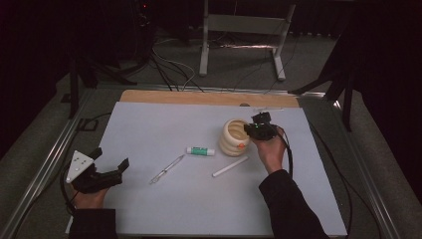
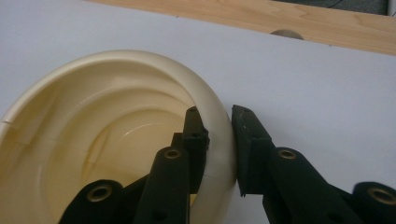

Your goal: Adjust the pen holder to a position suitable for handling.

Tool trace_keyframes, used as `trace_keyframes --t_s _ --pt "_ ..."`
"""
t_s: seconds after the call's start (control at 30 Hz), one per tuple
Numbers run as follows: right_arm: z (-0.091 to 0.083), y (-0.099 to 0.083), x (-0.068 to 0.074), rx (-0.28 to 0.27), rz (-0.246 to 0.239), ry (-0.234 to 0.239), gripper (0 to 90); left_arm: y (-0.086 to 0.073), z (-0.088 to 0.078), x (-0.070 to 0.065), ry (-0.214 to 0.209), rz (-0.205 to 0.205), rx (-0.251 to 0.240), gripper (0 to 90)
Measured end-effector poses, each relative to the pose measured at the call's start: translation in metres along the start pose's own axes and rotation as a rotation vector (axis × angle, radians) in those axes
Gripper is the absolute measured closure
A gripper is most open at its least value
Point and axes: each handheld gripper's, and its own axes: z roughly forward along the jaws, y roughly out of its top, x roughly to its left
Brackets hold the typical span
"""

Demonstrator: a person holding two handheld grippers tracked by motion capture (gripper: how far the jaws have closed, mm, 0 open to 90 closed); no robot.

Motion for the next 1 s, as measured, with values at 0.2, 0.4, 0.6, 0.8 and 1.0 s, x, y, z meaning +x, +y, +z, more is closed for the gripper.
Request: trace_keyframes --t_s 0.2,0.4,0.6,0.8,1.0 --pt "0.003 -0.004 0.008 0.014 -0.023 0.001 77.3 0.000 0.000 0.000 -0.001 0.000 0.001 0.1" --pt "0.008 -0.007 0.015 0.030 -0.046 -0.007 77.2 0.000 0.000 0.000 -0.001 -0.001 0.002 0.1" --pt "0.011 -0.007 0.017 0.038 -0.048 -0.014 77.2 0.000 0.000 0.001 -0.001 -0.001 0.002 0.1" --pt "0.011 -0.007 0.017 0.037 -0.045 -0.015 77.2 -0.001 0.001 0.000 -0.001 -0.001 0.006 0.1" --pt "0.012 -0.006 0.018 0.038 -0.048 -0.028 77.1 -0.001 0.001 0.000 -0.001 -0.001 0.006 0.1"
